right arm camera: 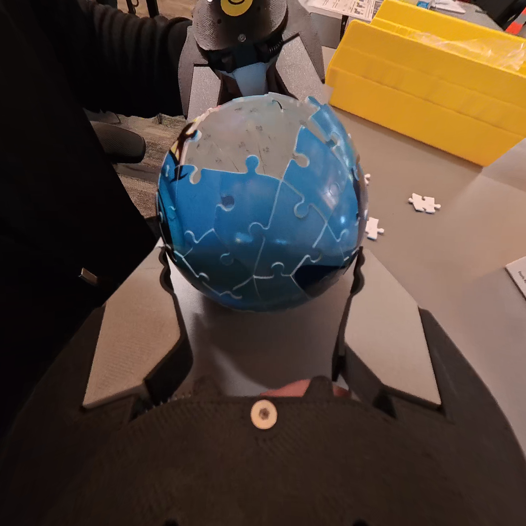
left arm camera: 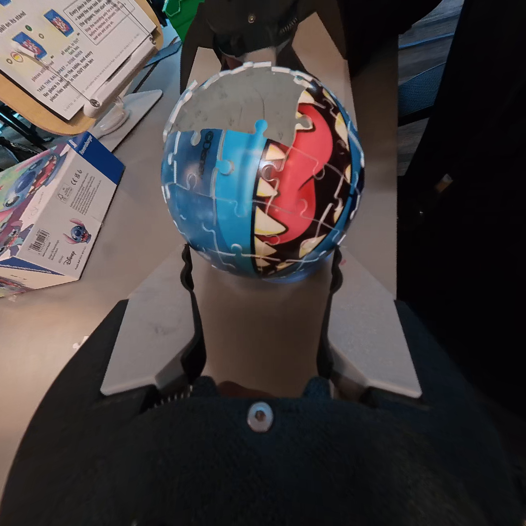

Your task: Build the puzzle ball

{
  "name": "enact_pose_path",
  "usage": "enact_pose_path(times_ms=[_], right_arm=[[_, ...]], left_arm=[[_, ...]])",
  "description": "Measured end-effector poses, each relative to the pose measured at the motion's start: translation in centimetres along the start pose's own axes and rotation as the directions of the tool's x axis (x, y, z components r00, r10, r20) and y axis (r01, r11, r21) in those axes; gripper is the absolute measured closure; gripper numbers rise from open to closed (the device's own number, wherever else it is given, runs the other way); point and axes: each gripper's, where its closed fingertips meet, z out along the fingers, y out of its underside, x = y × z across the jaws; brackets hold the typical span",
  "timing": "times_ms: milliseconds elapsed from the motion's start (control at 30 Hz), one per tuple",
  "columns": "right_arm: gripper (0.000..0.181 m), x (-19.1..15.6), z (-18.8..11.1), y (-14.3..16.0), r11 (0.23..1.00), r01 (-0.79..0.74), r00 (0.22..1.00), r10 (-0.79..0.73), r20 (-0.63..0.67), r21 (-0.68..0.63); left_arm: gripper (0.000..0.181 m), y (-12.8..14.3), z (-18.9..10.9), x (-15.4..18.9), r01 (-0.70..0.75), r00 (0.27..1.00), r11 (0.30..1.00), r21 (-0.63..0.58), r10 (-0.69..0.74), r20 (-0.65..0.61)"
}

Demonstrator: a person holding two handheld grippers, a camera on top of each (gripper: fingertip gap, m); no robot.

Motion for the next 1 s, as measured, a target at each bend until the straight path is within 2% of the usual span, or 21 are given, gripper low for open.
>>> enact_pose_path(times_ms=[167, 400, 467, 800, 1000], right_arm=[[0.057, 0.01, -0.08, 0.03, 1.000, 0.002, 1.000, -0.002, 0.004, 0.017], [0.057, 0.19, -0.61, -0.25, 0.993, -0.111, 0.993, 0.109, 0.044, 0.042], [0.059, 0.04, -0.47, -0.18, 0.992, -0.117, 0.992, 0.114, 0.058, 0.040], [0.058, 0.01, -0.04, -0.03, 0.999, -0.004, 1.000, 0.003, 0.022, 0.053], [0.060, 0.11, -0.29, 0.01, 0.997, 0.066, 0.998, -0.065, -0.012, 0.047]], left_arm=[[0.087, -0.04, -0.20, 0.02, 0.016, 1.000, 1.000, 0.011, -0.016, 0.001], [0.087, 0.50, -0.13, 0.12, 0.137, 0.989, 0.990, 0.016, -0.136, -0.049], [0.088, 0.43, 0.01, 0.23, 0.133, 0.990, 0.991, 0.012, -0.132, -0.052], [0.088, 0.27, -0.01, 0.08, 0.021, 1.000, 0.999, -0.024, -0.021, 0.017], [0.088, 0.07, -0.26, 0.10, 0.012, 0.999, 1.000, -0.029, -0.011, 0.040]])
